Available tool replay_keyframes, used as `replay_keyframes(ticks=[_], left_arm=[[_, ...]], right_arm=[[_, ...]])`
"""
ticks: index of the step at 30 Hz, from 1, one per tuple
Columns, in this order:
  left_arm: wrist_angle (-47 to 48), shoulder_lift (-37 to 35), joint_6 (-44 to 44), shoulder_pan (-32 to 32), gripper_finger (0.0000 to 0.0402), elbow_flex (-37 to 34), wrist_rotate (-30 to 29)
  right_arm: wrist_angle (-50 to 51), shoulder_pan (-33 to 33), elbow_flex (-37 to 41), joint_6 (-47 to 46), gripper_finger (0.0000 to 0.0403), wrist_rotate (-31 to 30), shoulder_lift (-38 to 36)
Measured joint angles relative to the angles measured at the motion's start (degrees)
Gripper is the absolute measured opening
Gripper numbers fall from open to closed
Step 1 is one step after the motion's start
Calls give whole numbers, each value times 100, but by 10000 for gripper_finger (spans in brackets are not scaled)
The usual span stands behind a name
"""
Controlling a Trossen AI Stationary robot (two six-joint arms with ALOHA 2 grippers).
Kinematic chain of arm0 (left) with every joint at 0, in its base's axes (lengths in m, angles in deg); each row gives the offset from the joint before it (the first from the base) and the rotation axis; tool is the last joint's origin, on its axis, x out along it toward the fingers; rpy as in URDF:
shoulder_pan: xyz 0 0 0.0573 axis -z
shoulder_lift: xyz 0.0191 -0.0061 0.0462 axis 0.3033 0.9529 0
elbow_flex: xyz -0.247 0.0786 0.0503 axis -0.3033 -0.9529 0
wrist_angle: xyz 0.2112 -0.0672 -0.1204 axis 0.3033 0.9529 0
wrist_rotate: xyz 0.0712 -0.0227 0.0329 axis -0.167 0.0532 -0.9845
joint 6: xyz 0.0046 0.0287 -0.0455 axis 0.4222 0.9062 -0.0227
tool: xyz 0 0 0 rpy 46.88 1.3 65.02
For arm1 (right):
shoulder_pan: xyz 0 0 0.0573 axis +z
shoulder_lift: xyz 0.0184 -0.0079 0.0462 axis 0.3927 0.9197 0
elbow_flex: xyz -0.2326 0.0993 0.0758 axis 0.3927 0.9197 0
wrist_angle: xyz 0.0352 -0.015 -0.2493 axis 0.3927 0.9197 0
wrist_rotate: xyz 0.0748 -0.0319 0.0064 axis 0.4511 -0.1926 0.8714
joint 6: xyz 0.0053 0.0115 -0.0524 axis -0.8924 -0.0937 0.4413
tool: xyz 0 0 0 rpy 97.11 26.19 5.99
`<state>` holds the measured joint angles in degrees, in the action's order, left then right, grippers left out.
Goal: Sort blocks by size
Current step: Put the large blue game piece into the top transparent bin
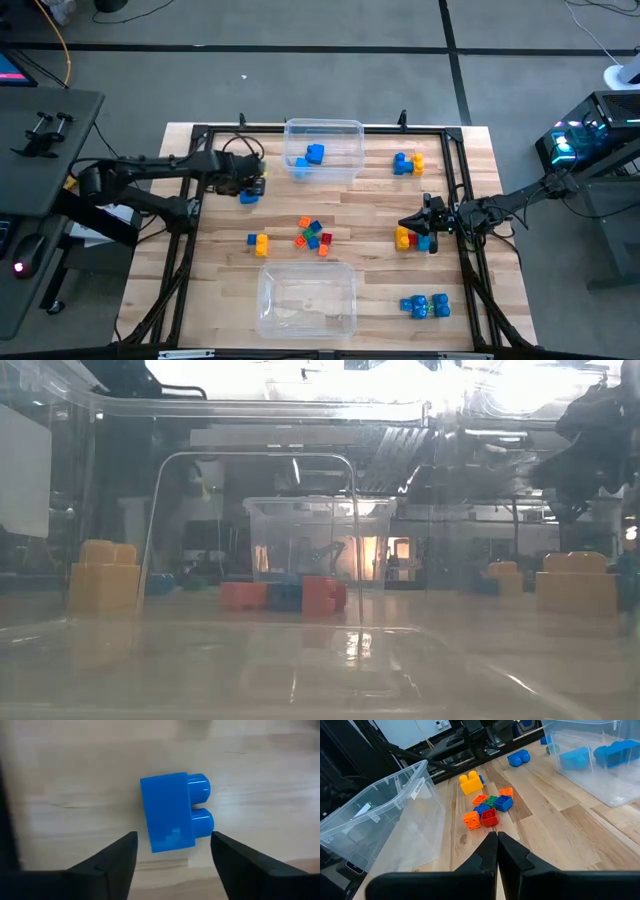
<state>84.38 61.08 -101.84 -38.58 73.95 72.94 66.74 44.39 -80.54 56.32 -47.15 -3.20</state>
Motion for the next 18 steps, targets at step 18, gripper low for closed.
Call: replay_keyframes(ticks=[18], left_arm=[[-574,32,476,-441,303,-302,72]], right_arm=[[-1,1,0,0,2,1,0]])
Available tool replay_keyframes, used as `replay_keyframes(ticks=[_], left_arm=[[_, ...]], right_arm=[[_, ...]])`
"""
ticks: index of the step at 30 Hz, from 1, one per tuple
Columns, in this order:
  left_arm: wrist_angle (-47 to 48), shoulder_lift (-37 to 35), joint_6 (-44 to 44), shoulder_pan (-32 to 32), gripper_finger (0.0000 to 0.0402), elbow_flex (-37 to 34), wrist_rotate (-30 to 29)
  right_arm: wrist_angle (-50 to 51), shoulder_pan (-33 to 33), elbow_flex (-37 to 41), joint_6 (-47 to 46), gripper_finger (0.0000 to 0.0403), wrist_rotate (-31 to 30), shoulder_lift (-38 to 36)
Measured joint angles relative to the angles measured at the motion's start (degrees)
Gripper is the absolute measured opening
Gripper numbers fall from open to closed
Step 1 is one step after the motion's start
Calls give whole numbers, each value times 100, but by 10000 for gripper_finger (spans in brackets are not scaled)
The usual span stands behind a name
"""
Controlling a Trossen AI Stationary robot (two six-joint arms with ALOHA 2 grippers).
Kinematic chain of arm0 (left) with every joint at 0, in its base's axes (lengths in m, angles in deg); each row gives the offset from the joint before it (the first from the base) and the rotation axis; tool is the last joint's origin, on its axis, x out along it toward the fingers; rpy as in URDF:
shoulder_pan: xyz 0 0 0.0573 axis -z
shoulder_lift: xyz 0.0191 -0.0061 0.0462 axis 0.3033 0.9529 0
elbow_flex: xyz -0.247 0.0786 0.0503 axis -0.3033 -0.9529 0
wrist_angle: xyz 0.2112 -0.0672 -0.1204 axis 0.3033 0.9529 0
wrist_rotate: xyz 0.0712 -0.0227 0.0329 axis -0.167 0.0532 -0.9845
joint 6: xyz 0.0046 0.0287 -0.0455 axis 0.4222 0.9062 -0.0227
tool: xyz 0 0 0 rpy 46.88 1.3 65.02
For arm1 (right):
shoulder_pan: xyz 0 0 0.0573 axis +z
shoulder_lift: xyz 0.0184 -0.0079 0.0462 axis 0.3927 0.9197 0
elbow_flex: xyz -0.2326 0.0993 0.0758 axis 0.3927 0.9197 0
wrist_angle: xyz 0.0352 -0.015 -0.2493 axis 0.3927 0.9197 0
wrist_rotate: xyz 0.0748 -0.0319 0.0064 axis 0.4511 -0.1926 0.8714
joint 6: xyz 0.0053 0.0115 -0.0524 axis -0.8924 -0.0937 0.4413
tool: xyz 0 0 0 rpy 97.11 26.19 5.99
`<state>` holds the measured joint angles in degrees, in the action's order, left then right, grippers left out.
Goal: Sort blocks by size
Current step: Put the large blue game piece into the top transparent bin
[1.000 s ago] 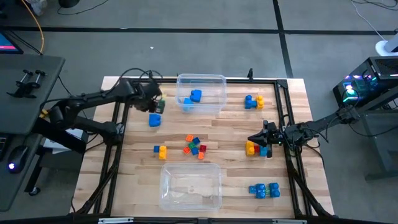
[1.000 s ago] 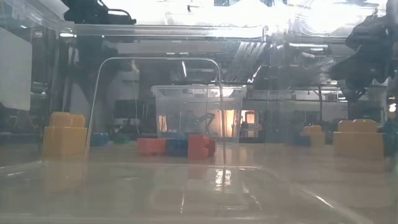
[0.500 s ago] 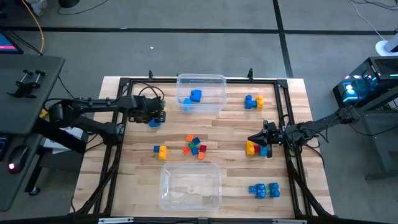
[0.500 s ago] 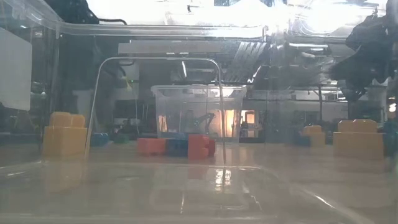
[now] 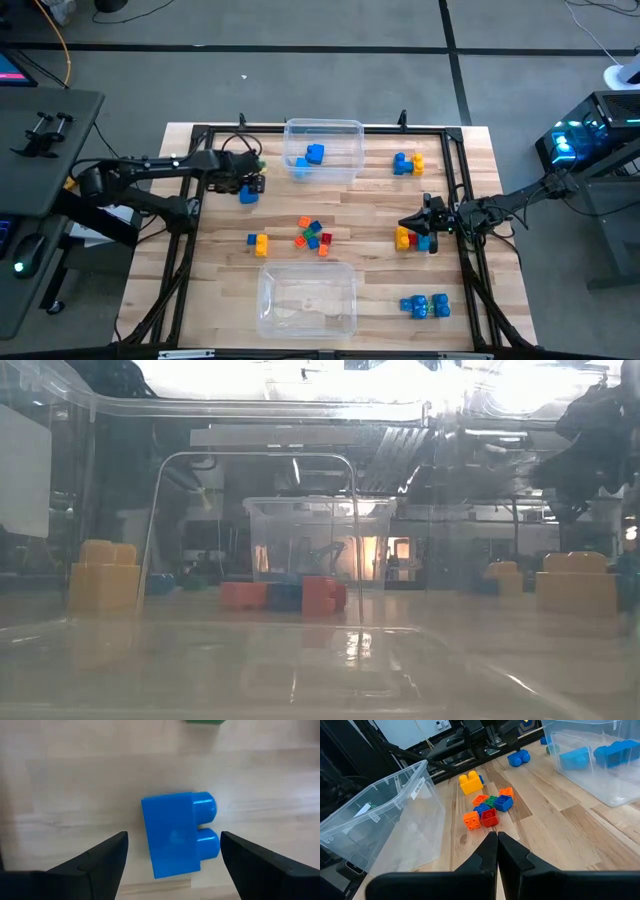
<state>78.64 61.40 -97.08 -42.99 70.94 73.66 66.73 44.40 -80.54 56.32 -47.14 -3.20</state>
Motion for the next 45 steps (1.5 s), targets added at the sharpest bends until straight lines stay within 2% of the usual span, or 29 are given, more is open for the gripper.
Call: replay_keyframes(ticks=[14,18,27,39,45], left_arm=[[-259,32,35,-89,304,0,-62],[-116,229,-120,-85,304,0,-64],[-805,804,-116,-82,304,0,245],[-784,1567,70,-76,304,31,393],[-793,1514,264,-76,296,17,355]], right_arm=[[1,0,0,0,2,0,0],[1,0,0,0,2,0,0],[1,0,0,0,2,0,-2],[1,-1,0,0,2,-2,0],[1,-2,0,0,2,-2,-2]])
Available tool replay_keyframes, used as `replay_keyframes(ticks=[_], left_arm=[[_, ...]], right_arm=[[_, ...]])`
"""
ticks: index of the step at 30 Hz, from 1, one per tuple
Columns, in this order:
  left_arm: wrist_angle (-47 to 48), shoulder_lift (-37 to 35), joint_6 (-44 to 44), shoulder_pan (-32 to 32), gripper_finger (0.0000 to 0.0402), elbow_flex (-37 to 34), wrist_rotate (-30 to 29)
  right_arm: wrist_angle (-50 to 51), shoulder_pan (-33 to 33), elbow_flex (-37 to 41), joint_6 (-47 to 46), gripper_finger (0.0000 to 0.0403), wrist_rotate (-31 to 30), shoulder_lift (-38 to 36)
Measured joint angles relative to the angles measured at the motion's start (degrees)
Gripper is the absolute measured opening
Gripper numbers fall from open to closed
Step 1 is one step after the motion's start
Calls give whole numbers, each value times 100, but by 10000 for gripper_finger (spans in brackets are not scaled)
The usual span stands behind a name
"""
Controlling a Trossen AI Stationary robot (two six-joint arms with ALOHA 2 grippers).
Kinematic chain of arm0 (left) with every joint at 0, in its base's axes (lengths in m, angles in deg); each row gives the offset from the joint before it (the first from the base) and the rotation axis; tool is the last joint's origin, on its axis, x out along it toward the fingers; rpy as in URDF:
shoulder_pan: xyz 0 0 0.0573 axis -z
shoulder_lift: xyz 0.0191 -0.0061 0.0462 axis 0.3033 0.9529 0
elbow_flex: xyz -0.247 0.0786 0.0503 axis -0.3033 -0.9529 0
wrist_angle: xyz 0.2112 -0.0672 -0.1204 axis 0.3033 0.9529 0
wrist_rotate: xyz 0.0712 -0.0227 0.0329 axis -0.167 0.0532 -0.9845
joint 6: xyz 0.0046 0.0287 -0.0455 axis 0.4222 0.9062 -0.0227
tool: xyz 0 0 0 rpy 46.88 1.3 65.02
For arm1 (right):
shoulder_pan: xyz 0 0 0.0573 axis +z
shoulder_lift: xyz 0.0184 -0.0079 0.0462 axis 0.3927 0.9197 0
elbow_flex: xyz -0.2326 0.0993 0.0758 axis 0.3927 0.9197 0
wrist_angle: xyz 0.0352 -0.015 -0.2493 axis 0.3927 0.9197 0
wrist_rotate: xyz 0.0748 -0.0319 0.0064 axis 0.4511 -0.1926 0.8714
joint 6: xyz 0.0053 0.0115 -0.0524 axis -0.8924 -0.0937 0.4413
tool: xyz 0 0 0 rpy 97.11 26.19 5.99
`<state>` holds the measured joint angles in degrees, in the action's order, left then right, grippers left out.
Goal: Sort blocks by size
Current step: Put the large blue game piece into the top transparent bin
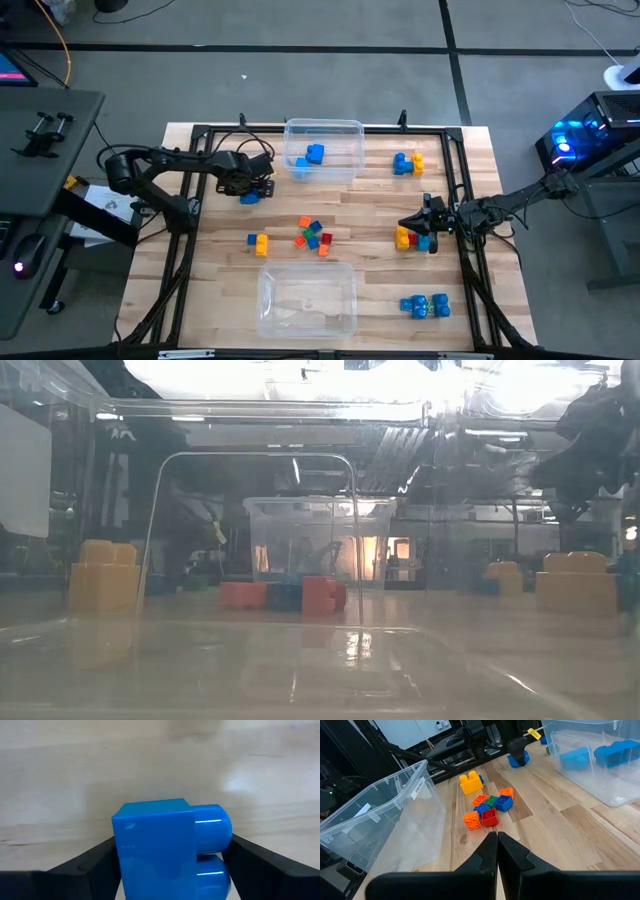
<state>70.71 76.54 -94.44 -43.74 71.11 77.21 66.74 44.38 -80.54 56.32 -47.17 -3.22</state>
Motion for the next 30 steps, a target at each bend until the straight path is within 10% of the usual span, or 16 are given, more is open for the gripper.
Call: replay_keyframes(ticks=[5,20,30], left_arm=[[18,-337,237,0,227,-37,42],[-438,-2973,1310,-319,225,1342,-517],[-931,-887,2899,-262,225,2883,71]], right_arm=[[0,2,0,0,2,1,0],[0,2,0,0,2,2,2],[0,0,0,0,2,2,0]])
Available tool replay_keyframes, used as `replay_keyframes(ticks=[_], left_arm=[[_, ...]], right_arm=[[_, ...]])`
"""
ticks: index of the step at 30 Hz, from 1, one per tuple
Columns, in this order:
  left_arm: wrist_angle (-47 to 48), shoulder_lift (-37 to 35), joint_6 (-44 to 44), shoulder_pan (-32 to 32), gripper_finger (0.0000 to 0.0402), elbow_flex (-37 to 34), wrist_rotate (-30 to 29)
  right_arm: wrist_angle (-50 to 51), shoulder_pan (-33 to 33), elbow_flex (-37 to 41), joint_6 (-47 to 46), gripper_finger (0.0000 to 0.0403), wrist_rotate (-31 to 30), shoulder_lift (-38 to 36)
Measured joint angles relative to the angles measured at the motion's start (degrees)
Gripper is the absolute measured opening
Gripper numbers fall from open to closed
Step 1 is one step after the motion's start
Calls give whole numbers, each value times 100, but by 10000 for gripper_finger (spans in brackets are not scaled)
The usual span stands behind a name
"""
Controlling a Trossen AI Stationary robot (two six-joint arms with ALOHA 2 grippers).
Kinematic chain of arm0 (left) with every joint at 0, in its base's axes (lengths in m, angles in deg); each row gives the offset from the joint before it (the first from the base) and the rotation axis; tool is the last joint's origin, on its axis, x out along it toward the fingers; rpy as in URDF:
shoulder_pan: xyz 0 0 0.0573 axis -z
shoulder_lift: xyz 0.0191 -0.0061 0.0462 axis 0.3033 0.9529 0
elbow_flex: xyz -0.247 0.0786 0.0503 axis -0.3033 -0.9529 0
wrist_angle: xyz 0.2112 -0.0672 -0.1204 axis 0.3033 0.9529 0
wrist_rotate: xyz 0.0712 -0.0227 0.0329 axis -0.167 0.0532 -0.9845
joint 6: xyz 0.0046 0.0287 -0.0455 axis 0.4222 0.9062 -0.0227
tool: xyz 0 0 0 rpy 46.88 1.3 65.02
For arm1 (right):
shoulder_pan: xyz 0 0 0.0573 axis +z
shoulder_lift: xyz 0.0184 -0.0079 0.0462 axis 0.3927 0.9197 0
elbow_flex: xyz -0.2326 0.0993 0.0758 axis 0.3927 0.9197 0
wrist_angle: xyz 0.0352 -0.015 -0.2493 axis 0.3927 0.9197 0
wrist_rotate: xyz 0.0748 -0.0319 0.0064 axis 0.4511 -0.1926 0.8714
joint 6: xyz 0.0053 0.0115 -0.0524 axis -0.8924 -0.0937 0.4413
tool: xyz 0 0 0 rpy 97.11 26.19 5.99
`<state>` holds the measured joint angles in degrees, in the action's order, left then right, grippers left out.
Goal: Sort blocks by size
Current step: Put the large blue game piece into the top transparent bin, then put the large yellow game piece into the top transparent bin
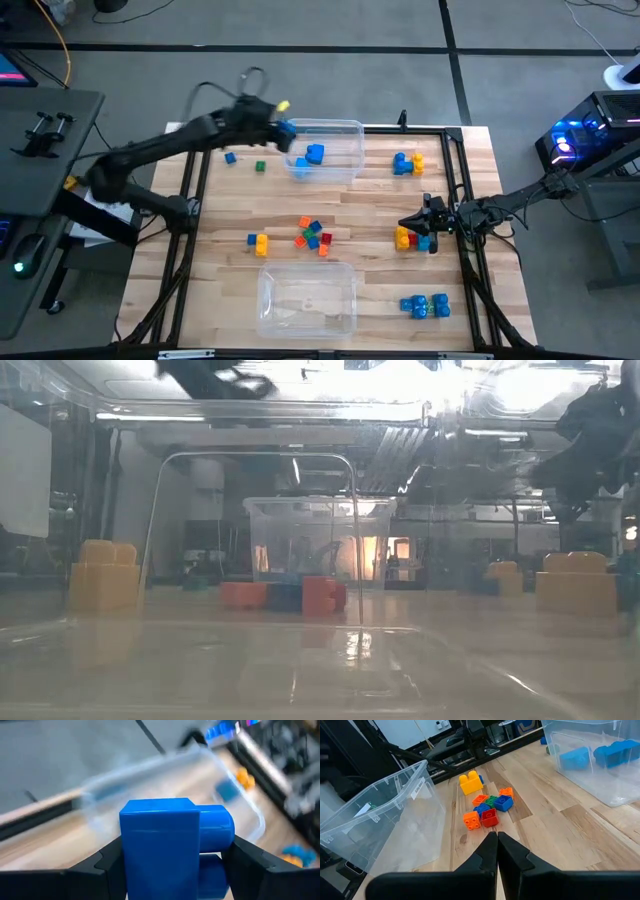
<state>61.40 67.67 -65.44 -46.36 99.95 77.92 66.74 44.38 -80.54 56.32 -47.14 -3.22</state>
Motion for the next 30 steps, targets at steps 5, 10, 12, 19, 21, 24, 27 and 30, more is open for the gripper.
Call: replay_keyframes(ticks=[5,10,12,19,21,24,27,30], left_arm=[[-28,1292,570,77,267,677,517],[168,1973,709,90,363,1348,852],[275,2064,794,64,381,1497,1100],[325,1482,1188,68,389,1335,1663],[20,1048,1261,131,388,961,1658],[-902,234,1014,221,388,119,1649],[-2025,-606,497,268,387,-835,1640],[-2968,-1324,-289,286,387,-1668,1588]], right_arm=[[0,0,0,0,2,-1,2],[0,0,0,0,2,0,0],[0,2,0,0,2,0,0],[0,2,0,0,2,0,0],[0,2,0,2,2,0,2],[-1,2,0,0,2,0,0],[0,2,0,3,2,0,2],[-4,-41,0,281,2,-252,2]])
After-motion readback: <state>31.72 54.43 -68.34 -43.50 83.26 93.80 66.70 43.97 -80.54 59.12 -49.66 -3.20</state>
